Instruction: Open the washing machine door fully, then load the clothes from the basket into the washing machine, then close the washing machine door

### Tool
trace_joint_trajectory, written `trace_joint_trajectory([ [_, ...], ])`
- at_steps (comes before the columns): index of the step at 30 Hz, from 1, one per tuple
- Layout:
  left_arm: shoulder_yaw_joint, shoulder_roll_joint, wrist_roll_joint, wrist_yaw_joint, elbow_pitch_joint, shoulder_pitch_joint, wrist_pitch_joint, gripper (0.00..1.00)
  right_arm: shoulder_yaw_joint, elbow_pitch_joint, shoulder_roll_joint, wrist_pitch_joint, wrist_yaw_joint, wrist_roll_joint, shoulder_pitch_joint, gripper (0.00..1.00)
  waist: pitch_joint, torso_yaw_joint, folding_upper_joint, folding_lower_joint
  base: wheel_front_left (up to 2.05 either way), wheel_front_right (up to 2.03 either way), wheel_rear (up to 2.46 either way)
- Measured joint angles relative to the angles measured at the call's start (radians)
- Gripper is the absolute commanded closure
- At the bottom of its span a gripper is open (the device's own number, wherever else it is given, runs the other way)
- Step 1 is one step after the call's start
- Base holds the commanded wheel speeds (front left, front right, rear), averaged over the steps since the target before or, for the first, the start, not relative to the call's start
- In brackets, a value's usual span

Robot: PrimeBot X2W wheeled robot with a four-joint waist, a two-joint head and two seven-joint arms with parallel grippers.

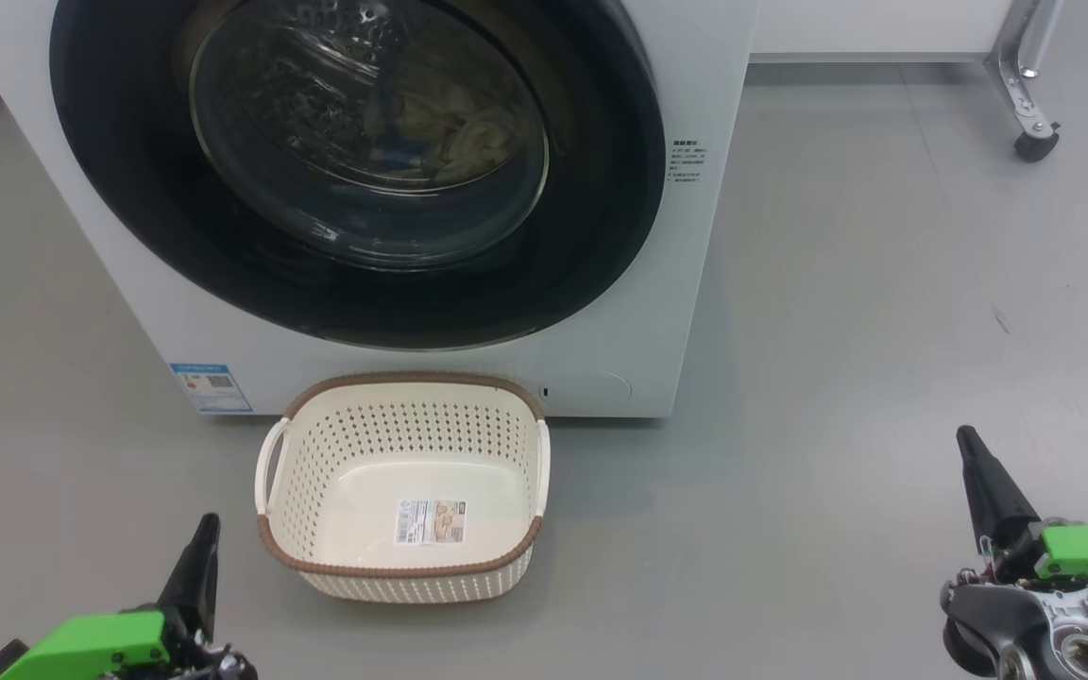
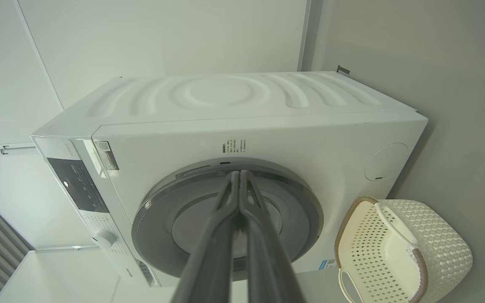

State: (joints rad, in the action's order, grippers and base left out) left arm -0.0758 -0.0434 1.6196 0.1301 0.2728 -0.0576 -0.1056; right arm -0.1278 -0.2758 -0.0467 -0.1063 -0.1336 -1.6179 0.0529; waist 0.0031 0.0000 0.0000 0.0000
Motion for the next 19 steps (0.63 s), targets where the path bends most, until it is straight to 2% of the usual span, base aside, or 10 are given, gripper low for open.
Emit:
trace_joint_trajectory([
  [19,-0.001,0.001,0.000,0.000,0.000,0.000,0.000,1.00,-0.001,0.000,0.001,-0.001,0.000,0.000,0.000,1.00,0.000,0.000,0.0000,0.0000,0.00,0.00,0.00],
])
